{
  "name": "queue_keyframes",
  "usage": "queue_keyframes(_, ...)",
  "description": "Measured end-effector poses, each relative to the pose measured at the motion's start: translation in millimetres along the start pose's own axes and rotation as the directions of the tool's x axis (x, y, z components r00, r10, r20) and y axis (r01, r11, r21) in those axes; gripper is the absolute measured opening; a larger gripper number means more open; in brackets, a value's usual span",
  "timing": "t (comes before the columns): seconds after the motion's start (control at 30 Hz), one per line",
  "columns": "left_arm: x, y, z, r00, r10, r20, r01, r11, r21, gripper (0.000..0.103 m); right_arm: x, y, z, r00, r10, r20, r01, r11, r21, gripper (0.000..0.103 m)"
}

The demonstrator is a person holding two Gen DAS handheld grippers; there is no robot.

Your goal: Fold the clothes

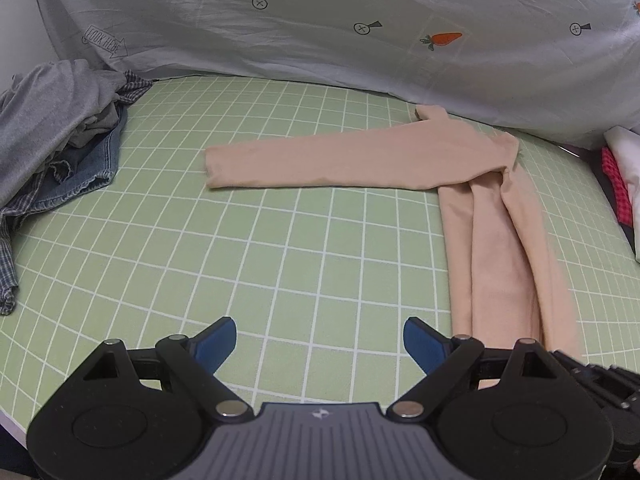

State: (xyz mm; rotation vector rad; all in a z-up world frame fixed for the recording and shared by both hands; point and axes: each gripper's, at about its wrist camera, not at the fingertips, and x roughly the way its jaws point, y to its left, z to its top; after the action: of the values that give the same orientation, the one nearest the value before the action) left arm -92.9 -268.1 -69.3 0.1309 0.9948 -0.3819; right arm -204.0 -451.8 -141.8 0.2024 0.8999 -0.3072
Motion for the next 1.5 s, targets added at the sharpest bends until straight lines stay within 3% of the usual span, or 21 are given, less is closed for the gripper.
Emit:
queue_keyframes(0.1, -1.5, 3.2, 0.1, 1.0, 0.012, 0.001, -0.012, 1.0, 0.002, 0.091, 5.7, -5.2, -2.1, 0.998, 0.045, -0.047, -0.043, 0.997, 0.059, 0.006)
queue_keyframes(0.13, -1.9, 4.2, 0.5, 1.0, 0.015, 0.002, -0.015, 1.0, 0.001, 0.091, 4.1, -6.9, -0.3, 0.997, 0.061, -0.048, -0.058, 0.996, 0.073, 0.013)
queue_keyframes(0.17, -1.8, 4.7, 1.3, 1.0, 0.017, 0.0, -0.017, 1.0, -0.004, 0.091, 2.5, -8.6, 1.5, 0.996, 0.077, -0.048, -0.073, 0.994, 0.087, 0.033)
queue_keyframes(0.23, 0.3, 6.7, 4.6, 1.0, 0.016, -0.008, -0.016, 1.0, -0.02, 0.091, -1.9, -12.2, 6.4, 0.995, 0.094, -0.03, -0.091, 0.99, 0.107, 0.059)
queue_keyframes(0.37, 6.9, 6.9, 16.3, 1.0, 0.027, -0.013, -0.027, 0.998, -0.05, 0.091, -6.6, -19.5, 20.4, 0.997, 0.077, 0.029, -0.079, 0.991, 0.106, 0.103)
queue_keyframes(0.57, 23.5, 7.2, 43.6, 0.999, 0.032, -0.014, -0.033, 0.997, -0.073, 0.092, -1.6, -30.0, 44.3, 0.997, 0.009, 0.081, -0.015, 0.997, 0.071, 0.103)
queue_keyframes(0.77, 59.5, 21.4, 84.3, 0.998, 0.052, -0.034, -0.056, 0.993, -0.107, 0.093, 23.4, -53.2, 77.6, 0.994, -0.052, 0.097, 0.04, 0.991, 0.126, 0.103)
queue_keyframes(1.03, 137.3, 54.9, 142.4, 0.99, 0.108, -0.09, -0.118, 0.986, -0.115, 0.093, 76.9, -70.1, 118.5, 0.987, -0.162, 0.012, 0.157, 0.972, 0.175, 0.103)
queue_keyframes(1.3, 192.8, 88.7, 162.8, 0.977, 0.167, -0.135, -0.181, 0.978, -0.1, 0.093, 103.3, -64.3, 132.5, 0.968, -0.244, -0.053, 0.249, 0.957, 0.151, 0.103)
queue_keyframes(1.43, 195.4, 86.7, 161.2, 0.982, 0.15, -0.116, -0.159, 0.985, -0.072, 0.081, 105.2, -60.7, 140.0, 0.968, -0.246, -0.047, 0.25, 0.958, 0.139, 0.103)
queue_keyframes(1.5, 193.2, 83.1, 160.4, 0.986, 0.132, -0.099, -0.139, 0.988, -0.068, 0.064, 103.6, -54.9, 141.3, 0.963, -0.267, -0.036, 0.269, 0.959, 0.091, 0.103)
